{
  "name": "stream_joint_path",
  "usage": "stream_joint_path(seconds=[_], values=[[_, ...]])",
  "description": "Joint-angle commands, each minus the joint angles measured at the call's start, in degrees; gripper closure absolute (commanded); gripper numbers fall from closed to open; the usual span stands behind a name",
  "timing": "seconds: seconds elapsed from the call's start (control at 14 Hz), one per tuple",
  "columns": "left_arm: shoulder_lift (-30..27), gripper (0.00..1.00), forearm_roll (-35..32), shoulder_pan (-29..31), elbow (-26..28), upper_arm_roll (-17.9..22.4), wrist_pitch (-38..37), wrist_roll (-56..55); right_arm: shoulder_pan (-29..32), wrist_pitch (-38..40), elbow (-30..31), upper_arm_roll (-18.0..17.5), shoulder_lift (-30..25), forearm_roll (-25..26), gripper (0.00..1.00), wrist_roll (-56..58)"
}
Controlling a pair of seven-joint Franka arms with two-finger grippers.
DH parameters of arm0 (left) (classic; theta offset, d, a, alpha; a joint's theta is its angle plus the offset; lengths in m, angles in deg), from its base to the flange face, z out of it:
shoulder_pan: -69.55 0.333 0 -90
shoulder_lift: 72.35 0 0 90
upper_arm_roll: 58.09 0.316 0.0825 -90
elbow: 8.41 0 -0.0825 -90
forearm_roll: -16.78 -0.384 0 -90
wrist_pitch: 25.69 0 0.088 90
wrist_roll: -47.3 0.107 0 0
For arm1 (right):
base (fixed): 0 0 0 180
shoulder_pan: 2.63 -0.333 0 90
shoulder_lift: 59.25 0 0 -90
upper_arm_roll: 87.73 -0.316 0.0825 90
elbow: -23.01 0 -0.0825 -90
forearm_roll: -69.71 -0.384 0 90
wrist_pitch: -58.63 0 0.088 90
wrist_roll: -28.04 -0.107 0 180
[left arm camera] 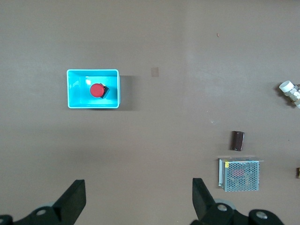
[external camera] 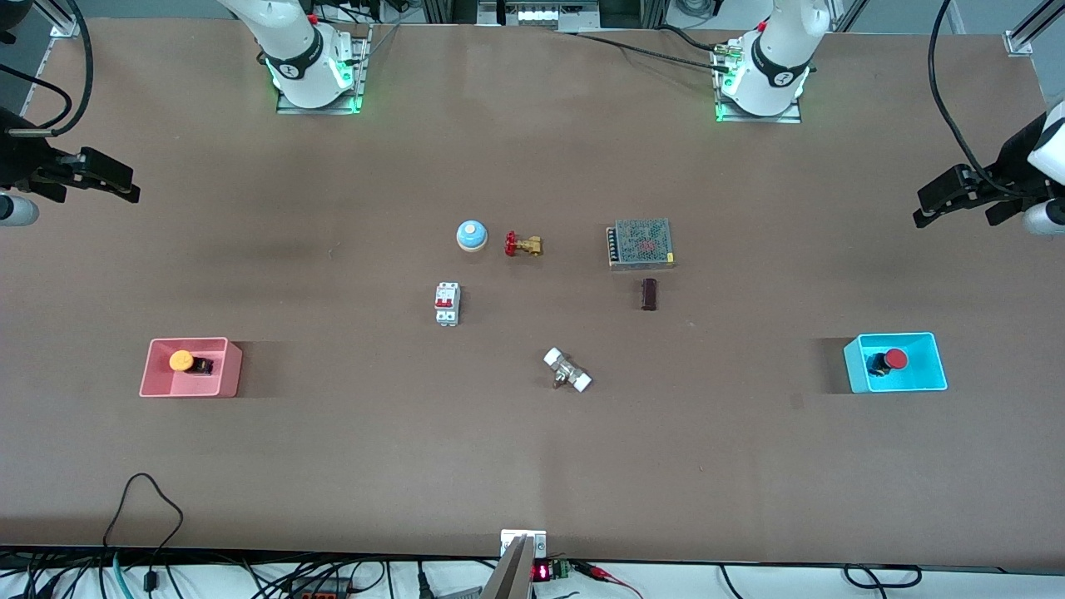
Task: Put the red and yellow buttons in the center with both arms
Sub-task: 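Reach the right gripper to the pink box while the left gripper reaches the cyan box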
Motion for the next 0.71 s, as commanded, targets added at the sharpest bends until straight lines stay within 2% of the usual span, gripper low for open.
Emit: stream_joint_path(seconds=[0.0, 0.29, 0.5, 0.64], values=[[-0.93, 0.0, -1.07, 0.29, 0.7, -0.29, -0.6, 0.22, 0.89, 0.44, 1.5, -1.07, -1.8, 0.48, 0.0, -0.95], [-0.24, 0.0, -1.07, 0.29, 0.79, -0.03, -0.6, 0.12, 1.06, 0.18, 1.42, -0.98, -0.92, 0.74, 0.0, -0.95], [2.39, 0.0, -1.07, 1.95, 0.61, 0.15, 0.54, 1.09, 2.55, -2.71, 0.98, -0.98, 4.86, 1.27, 0.0, -0.51], [5.03, 0.0, -1.16, 3.79, 0.61, 0.15, 3.25, 1.27, 3.17, -8.32, 0.8, -0.98, 9.26, 1.53, 0.0, 0.01]])
